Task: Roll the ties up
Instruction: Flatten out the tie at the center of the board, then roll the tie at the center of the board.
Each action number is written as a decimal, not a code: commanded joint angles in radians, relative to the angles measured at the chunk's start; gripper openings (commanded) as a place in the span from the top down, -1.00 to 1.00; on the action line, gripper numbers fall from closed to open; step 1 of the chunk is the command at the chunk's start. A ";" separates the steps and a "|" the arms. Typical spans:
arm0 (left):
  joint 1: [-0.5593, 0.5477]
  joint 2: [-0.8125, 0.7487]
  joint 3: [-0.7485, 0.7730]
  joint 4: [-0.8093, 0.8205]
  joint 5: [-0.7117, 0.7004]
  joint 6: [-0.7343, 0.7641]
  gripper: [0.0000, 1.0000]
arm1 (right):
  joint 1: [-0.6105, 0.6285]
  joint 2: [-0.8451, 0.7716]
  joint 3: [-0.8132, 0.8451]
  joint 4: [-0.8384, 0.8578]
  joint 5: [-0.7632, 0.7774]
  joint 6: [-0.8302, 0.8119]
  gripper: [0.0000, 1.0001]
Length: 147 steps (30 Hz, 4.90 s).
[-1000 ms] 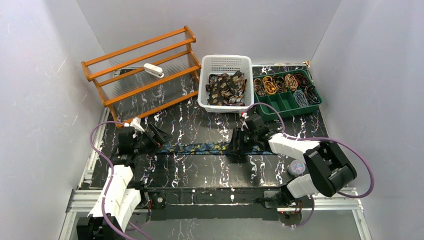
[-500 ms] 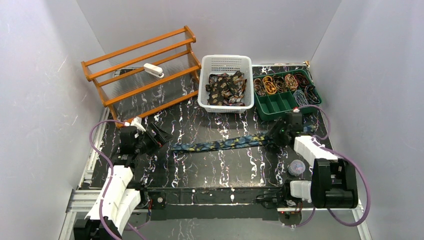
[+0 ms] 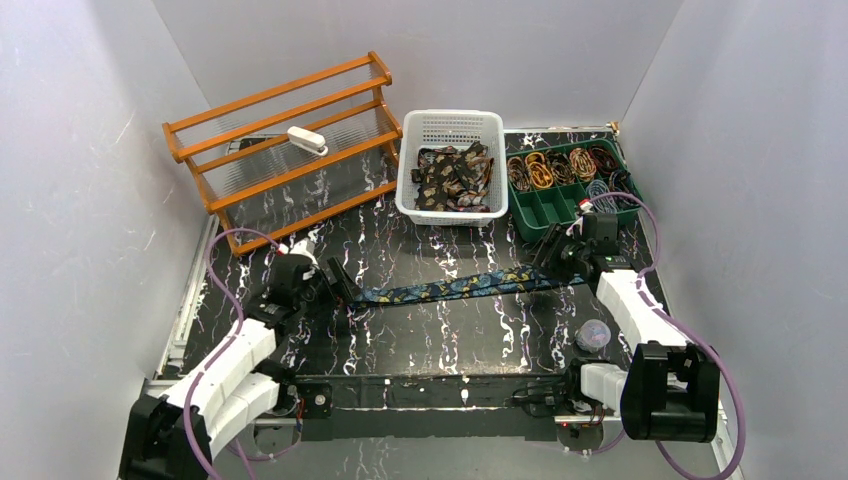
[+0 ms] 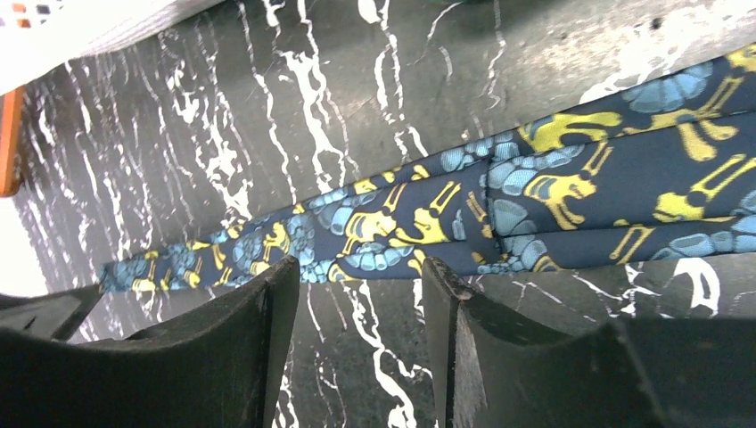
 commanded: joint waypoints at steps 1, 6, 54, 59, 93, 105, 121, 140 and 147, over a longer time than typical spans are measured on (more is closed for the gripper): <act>-0.074 0.064 0.027 0.001 -0.162 0.049 -0.61 | 0.001 -0.016 0.034 -0.048 -0.089 -0.029 -0.20; -0.158 0.157 0.069 0.002 -0.264 0.063 -0.49 | 0.014 -0.002 0.035 -0.035 -0.139 -0.025 -0.20; -0.186 0.049 0.001 -0.097 -0.443 -0.097 0.88 | 0.501 0.274 0.271 -0.153 0.221 -0.081 -0.18; -0.165 0.045 0.012 -0.084 -0.398 -0.091 0.83 | 0.526 0.292 0.303 -0.174 0.254 -0.083 -0.18; -0.059 -0.038 -0.018 -0.160 -0.360 -0.087 0.10 | 1.063 0.602 0.413 0.378 0.369 -0.237 -0.07; 0.010 -0.057 -0.079 -0.072 -0.194 -0.097 0.06 | 1.063 0.711 0.478 0.184 0.446 -0.158 0.11; 0.011 -0.058 -0.143 -0.030 -0.221 -0.146 0.21 | 1.064 0.754 0.522 0.096 0.441 -0.154 0.14; 0.013 -0.068 -0.214 0.090 -0.233 -0.159 0.66 | 1.064 0.767 0.543 0.089 0.369 -0.134 0.13; 0.012 -0.113 -0.190 0.069 -0.230 -0.136 1.00 | 1.064 0.755 0.629 0.039 0.305 -0.145 0.07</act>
